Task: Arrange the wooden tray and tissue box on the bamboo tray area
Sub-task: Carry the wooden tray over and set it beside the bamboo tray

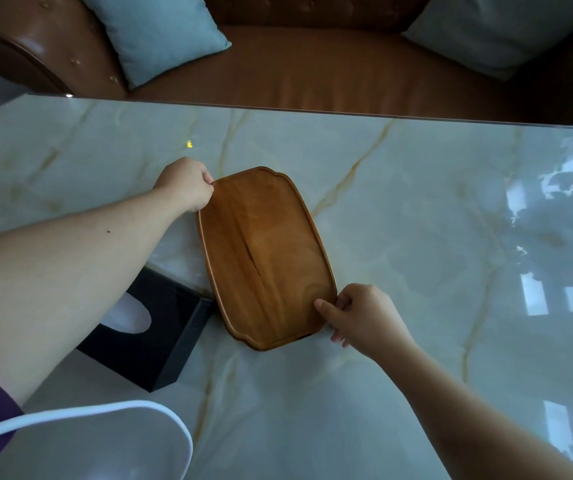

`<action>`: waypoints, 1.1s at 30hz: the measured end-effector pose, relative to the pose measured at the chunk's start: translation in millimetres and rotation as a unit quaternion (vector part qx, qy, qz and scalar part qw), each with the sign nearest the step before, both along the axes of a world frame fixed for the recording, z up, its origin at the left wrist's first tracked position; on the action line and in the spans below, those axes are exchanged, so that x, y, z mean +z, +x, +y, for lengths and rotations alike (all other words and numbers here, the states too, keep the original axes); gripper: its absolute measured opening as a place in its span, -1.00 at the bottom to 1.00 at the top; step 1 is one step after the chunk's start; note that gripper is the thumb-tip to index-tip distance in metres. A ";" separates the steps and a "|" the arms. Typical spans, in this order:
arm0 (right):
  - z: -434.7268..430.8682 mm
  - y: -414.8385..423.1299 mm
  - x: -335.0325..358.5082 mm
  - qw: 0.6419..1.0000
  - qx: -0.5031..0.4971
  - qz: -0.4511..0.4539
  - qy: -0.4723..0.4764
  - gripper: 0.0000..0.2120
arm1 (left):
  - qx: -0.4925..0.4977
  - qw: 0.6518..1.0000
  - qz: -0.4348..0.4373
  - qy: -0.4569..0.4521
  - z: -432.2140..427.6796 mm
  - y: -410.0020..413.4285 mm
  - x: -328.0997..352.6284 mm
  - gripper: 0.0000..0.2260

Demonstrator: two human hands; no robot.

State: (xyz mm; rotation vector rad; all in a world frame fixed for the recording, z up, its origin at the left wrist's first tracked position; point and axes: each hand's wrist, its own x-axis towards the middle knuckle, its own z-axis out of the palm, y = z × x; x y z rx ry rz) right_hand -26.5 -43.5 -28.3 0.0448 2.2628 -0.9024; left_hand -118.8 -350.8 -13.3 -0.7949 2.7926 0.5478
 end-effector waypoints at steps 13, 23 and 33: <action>-9.9 51.1 -3.3 0.919 -0.315 -0.128 -0.200 -0.87 | -0.096 0.995 -0.037 0.015 24.4 -16.8 8.9 -0.76; 88.8 66.0 19.6 0.862 -0.442 -0.009 -0.247 -0.86 | -0.148 0.989 0.016 0.018 85.5 41.4 42.7 -0.79; 212.9 83.2 43.4 0.885 -0.418 0.096 -0.182 -0.78 | -0.178 0.981 0.051 0.060 194.9 79.3 59.2 -0.82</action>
